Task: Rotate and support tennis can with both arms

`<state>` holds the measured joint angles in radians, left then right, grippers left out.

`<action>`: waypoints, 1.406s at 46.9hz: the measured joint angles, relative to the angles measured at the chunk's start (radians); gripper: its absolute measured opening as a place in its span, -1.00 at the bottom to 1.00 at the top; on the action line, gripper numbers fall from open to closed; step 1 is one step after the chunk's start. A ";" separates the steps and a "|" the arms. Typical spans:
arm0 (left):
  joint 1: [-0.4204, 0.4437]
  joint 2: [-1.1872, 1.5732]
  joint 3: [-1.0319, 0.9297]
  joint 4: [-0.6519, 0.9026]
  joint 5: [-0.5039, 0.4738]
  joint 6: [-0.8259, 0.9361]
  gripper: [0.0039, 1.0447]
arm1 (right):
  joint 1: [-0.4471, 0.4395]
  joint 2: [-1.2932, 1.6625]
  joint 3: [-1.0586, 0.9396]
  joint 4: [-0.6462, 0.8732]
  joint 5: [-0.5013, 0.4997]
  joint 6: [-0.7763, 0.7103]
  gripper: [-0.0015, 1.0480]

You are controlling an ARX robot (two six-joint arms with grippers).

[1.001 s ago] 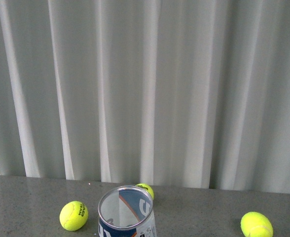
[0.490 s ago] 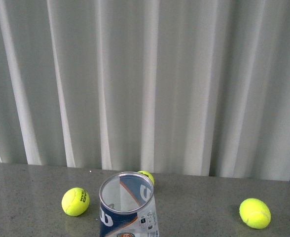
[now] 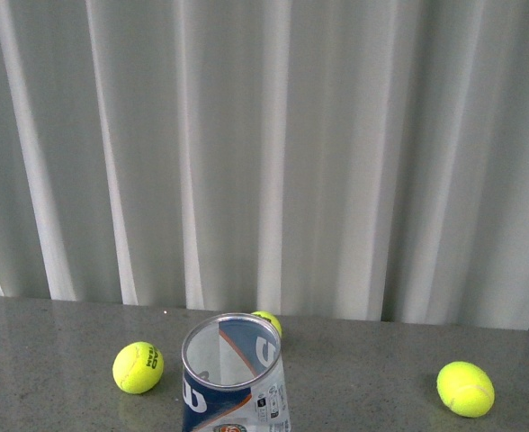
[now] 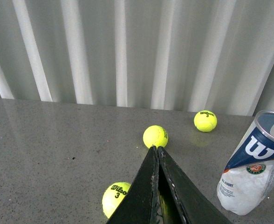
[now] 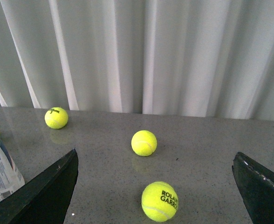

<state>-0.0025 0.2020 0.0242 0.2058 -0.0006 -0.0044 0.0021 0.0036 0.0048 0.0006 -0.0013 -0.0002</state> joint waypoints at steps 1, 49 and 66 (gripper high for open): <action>0.000 -0.008 0.000 -0.007 0.000 0.000 -0.93 | 0.000 0.000 0.000 0.000 0.000 0.000 0.87; 0.000 -0.198 0.000 -0.205 0.000 0.000 0.87 | 0.000 0.000 0.000 0.000 0.000 0.000 0.87; 0.000 -0.198 0.000 -0.205 0.000 0.000 0.88 | 0.000 0.000 0.000 0.000 0.000 0.000 0.87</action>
<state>-0.0025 0.0036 0.0246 0.0006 -0.0006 -0.0040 0.0021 0.0036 0.0048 0.0006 -0.0013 -0.0002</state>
